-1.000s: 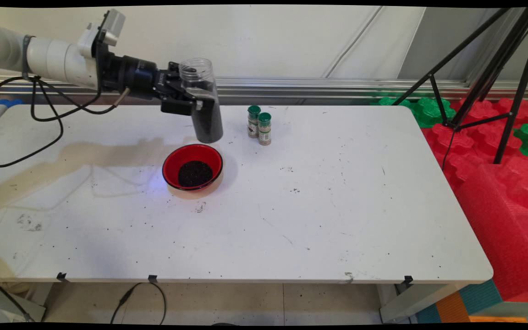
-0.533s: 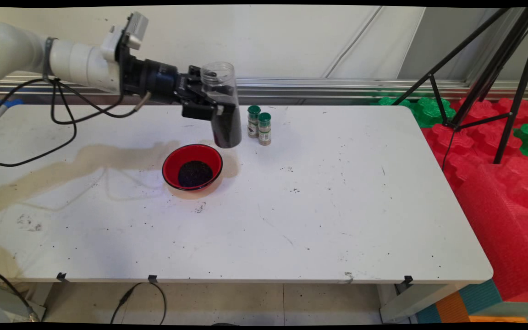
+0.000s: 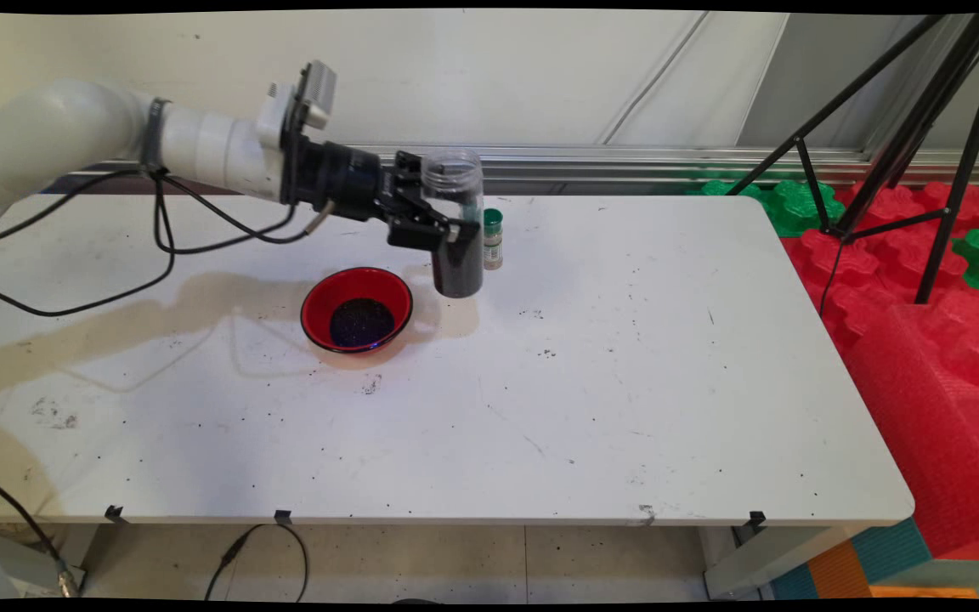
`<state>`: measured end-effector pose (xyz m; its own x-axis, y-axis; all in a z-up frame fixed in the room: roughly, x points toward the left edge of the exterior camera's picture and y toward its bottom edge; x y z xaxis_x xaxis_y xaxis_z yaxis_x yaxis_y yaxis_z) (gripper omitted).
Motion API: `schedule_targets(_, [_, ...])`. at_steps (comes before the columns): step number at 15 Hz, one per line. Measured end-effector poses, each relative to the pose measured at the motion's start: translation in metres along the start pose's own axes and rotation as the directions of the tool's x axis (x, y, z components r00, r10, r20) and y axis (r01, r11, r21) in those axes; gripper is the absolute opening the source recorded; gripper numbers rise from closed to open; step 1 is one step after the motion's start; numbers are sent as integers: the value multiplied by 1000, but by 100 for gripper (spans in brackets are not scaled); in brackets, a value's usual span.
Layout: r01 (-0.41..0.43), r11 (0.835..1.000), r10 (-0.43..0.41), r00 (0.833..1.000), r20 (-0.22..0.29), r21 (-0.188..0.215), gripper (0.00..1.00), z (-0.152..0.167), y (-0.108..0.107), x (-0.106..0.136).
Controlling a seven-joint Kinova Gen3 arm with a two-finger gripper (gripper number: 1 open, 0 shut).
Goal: Place the picked object on the table
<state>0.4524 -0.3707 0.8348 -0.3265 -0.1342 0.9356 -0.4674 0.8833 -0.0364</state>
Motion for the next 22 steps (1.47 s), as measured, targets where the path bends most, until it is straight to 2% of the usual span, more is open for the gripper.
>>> schedule_targets(13, [-8,1000,8,1000,18,-14,0,55,4,-35])
schedule_targets(22, [-4,1000,5,1000,24,-17,0,72,10,-60])
